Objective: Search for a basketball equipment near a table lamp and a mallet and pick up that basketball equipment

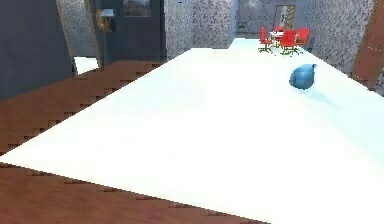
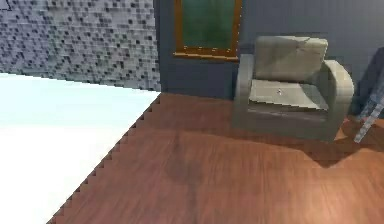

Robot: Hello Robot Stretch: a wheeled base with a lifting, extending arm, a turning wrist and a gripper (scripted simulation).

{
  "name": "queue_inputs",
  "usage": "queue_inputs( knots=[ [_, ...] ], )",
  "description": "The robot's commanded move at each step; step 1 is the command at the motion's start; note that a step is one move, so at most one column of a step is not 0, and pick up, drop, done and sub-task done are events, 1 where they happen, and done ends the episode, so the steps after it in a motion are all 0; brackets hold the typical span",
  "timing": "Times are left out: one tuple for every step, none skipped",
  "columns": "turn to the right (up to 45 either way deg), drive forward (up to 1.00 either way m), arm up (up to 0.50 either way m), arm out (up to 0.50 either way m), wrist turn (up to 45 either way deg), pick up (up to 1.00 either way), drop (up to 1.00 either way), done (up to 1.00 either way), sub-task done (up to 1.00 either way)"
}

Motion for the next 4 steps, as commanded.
queue_inputs(
  knots=[
    [-21.0, 0.00, 0.00, 0.00, 0.0, 0.00, 0.00, 0.00, 0.00],
    [0.0, 1.00, 0.00, 0.00, 0.0, 0.00, 0.00, 0.00, 0.00],
    [0.0, 1.00, 0.00, 0.00, 0.0, 0.00, 0.00, 0.00, 0.00],
    [0.0, 1.00, 0.00, 0.00, 0.0, 0.00, 0.00, 0.00, 0.00]
  ],
)
